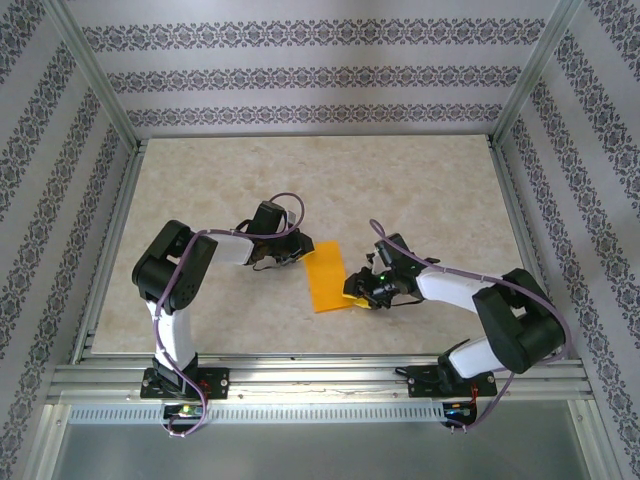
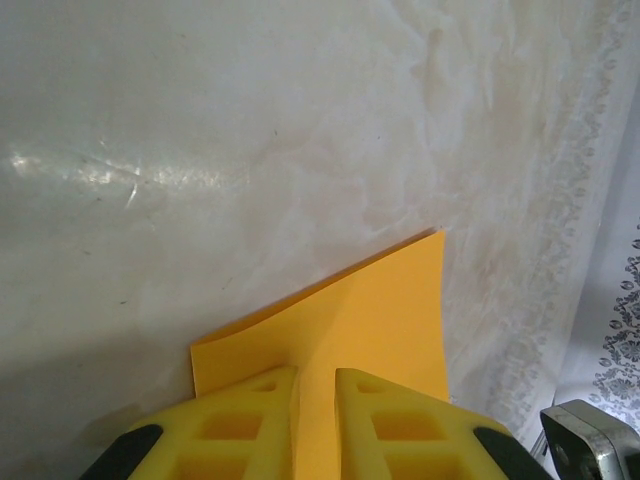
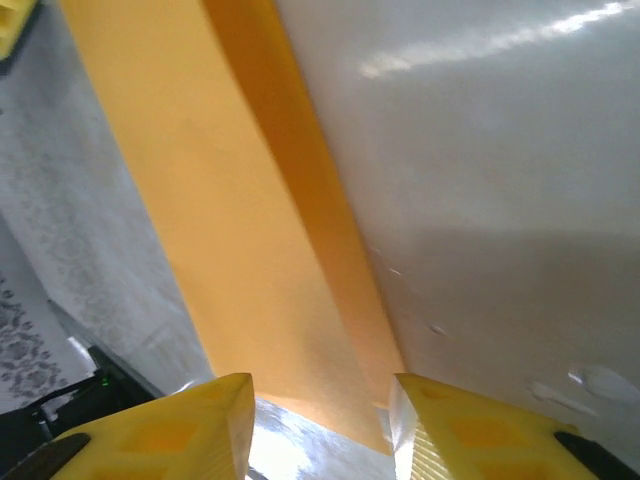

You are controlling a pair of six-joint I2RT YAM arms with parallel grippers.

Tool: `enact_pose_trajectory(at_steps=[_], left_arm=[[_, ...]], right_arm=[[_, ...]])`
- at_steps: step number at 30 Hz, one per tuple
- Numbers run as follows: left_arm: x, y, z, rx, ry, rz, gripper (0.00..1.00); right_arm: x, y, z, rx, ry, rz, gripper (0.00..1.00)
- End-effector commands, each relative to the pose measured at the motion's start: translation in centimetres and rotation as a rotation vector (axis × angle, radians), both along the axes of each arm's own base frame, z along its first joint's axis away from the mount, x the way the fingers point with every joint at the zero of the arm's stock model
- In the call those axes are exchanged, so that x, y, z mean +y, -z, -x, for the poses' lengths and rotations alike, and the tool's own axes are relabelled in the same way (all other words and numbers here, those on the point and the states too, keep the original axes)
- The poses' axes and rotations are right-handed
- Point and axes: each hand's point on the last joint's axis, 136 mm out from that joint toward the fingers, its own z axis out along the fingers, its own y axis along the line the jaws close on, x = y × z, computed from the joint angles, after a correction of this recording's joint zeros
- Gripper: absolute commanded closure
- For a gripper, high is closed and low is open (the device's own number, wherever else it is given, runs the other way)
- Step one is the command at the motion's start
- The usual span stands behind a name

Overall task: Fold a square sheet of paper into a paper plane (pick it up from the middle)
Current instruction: Fold the triangle a second time at the center of the table.

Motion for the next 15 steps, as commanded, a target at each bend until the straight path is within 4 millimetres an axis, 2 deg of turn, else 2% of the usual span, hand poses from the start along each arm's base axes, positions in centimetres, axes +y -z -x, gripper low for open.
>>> enact_pose_trajectory(at_steps=[1, 4, 9, 15], left_arm=[[0.8, 2.5, 1.2, 0.082, -0.002, -0.045, 0.81], [0.5, 2.2, 0.6, 0.071, 0.006, -0.047, 0.81], [0.3, 2.0, 0.2, 0.058, 0.015, -0.046, 0.81], [-0.6, 1.3, -0.8, 0.016, 0.033, -0.021, 0.81]], right_arm=[[2.1, -1.4, -1.9, -0.02, 0.044, -0.173, 0.58], [2.7, -1.8, -3.1, -0.044, 0.067, -0.24, 0.58], [2.7, -1.9, -4.3, -0.081, 0.057, -0.224, 0.58], [2.7, -1.9, -5.3, -0.089, 0.048, -0.224, 0.65]])
